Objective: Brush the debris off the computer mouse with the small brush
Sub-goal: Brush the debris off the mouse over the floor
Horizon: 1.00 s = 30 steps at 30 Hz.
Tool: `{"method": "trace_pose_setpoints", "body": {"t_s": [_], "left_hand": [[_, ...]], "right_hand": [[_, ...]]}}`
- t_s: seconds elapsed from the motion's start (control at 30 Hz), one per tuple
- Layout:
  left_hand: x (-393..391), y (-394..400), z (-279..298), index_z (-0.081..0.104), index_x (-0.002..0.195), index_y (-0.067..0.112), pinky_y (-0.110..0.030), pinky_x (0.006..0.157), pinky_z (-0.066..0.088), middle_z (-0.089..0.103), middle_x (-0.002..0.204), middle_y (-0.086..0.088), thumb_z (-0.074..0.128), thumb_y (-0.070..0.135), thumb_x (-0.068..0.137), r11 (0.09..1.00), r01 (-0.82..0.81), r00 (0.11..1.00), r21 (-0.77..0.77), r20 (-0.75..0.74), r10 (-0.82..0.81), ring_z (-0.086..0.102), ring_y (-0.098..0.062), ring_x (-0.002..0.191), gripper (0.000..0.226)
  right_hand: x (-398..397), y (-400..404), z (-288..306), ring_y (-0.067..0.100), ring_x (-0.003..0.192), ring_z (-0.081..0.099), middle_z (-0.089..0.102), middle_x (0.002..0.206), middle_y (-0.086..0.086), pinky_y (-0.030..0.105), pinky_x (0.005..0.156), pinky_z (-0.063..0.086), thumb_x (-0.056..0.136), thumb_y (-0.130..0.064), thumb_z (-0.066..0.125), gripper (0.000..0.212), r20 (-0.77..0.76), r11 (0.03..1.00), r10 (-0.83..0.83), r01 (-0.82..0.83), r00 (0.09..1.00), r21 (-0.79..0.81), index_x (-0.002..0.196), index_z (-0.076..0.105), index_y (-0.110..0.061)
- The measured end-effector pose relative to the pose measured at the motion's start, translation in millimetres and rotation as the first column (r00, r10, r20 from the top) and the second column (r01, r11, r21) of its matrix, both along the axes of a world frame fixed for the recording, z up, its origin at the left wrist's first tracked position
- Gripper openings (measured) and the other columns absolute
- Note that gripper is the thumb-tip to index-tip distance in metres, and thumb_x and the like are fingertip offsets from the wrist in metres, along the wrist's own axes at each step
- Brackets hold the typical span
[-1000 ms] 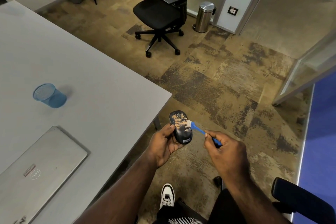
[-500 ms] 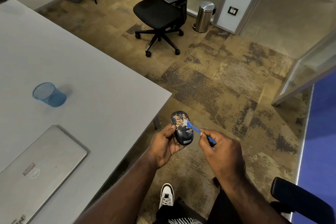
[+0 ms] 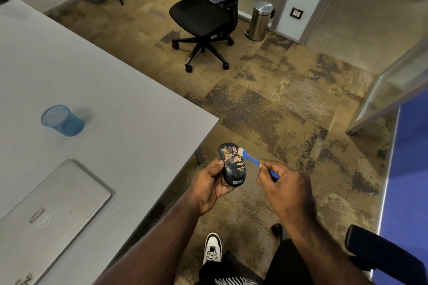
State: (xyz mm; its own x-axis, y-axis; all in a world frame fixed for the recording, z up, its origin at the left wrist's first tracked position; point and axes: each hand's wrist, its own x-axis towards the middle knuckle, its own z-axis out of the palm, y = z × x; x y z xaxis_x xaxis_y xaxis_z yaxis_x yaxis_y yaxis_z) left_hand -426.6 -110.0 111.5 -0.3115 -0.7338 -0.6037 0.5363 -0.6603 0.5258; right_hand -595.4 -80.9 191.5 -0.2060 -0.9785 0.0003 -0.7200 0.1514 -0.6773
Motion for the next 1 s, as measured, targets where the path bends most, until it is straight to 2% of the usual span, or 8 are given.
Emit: {"method": "trace_pose_setpoints", "body": {"t_s": [0.13,0.27,0.43,0.5,0.6,0.73,0.93,1.0], "left_hand": [[-1,2,2,0.056,0.128,0.015,-0.046,0.094,0.05,0.066,0.125,-0.013,0.035,0.021,0.101,0.999,0.028,1.0,-0.017,0.006,-0.028,0.063,-0.028,0.111,0.034],[-2,3,4,0.059,0.123,0.016,-0.046,0.096,0.049,0.07,0.116,-0.01,0.035,0.02,0.102,0.998,0.046,0.999,-0.037,0.019,-0.046,0.066,-0.024,0.104,0.032],[-3,6,7,0.059,0.123,0.018,-0.049,0.098,0.045,0.067,0.123,-0.011,0.034,0.02,0.102,0.997,0.062,0.997,-0.039,0.038,-0.06,0.062,-0.028,0.11,0.032],[-3,6,9,0.059,0.123,0.018,-0.046,0.096,0.047,0.066,0.125,-0.012,0.034,0.019,0.102,0.998,0.056,0.998,-0.035,0.032,-0.055,0.062,-0.028,0.11,0.032],[-3,7,9,0.059,0.123,0.018,-0.044,0.092,0.05,0.068,0.12,-0.01,0.035,0.019,0.101,0.998,0.051,0.998,-0.037,0.025,-0.05,0.065,-0.026,0.105,0.032],[-2,7,10,0.057,0.126,0.016,-0.04,0.086,0.056,0.07,0.117,-0.011,0.036,0.019,0.101,0.999,0.04,0.999,-0.031,0.007,-0.04,0.069,-0.022,0.099,0.032],[1,7,8,0.058,0.124,0.019,-0.041,0.085,0.056,0.071,0.116,-0.009,0.036,0.018,0.101,1.0,0.005,1.0,-0.007,-0.006,-0.005,0.069,-0.024,0.101,0.032],[1,7,7,0.058,0.123,0.018,-0.042,0.086,0.055,0.071,0.116,-0.009,0.036,0.018,0.101,1.0,-0.001,1.0,-0.002,-0.003,0.001,0.068,-0.025,0.103,0.032]], "right_hand": [[4,2,2,0.007,0.039,0.054,0.072,0.064,-0.006,0.031,0.036,0.049,0.087,-0.03,0.061,0.024,0.042,0.997,0.073,-0.073,0.996,-0.003,0.106,0.074,-0.023],[11,3,0,0.008,0.05,0.065,0.073,0.067,-0.006,0.035,0.044,0.055,0.086,-0.033,0.062,0.025,0.036,0.994,0.108,-0.108,0.993,0.004,0.107,0.074,-0.024],[6,-4,4,0.002,0.049,0.061,0.075,0.071,-0.007,0.023,0.044,0.052,0.088,-0.03,0.061,0.025,-0.052,0.999,0.03,-0.03,0.998,0.012,0.107,0.074,-0.022],[3,-5,7,0.004,0.048,0.061,0.074,0.069,-0.006,0.026,0.042,0.052,0.088,-0.03,0.062,0.024,-0.049,1.0,0.012,-0.012,0.999,0.006,0.107,0.074,-0.022],[6,-2,9,0.006,0.049,0.062,0.075,0.071,-0.005,0.027,0.045,0.054,0.087,-0.031,0.062,0.023,-0.004,0.997,0.079,-0.079,0.997,0.024,0.106,0.074,-0.024],[9,6,5,0.013,0.042,0.059,0.07,0.06,-0.005,0.033,0.039,0.051,0.086,-0.034,0.061,0.023,0.015,0.992,0.106,-0.106,0.994,0.061,0.104,0.074,-0.029],[-8,3,7,-0.002,0.033,0.046,0.074,0.067,-0.004,0.012,0.034,0.031,0.087,-0.028,0.065,0.024,0.009,0.999,-0.025,0.025,1.0,0.049,0.107,0.075,-0.021],[-10,4,10,-0.001,0.033,0.048,0.073,0.066,-0.004,0.012,0.034,0.031,0.087,-0.026,0.065,0.022,0.037,0.999,-0.002,0.0,0.999,0.054,0.106,0.075,-0.021]]}}
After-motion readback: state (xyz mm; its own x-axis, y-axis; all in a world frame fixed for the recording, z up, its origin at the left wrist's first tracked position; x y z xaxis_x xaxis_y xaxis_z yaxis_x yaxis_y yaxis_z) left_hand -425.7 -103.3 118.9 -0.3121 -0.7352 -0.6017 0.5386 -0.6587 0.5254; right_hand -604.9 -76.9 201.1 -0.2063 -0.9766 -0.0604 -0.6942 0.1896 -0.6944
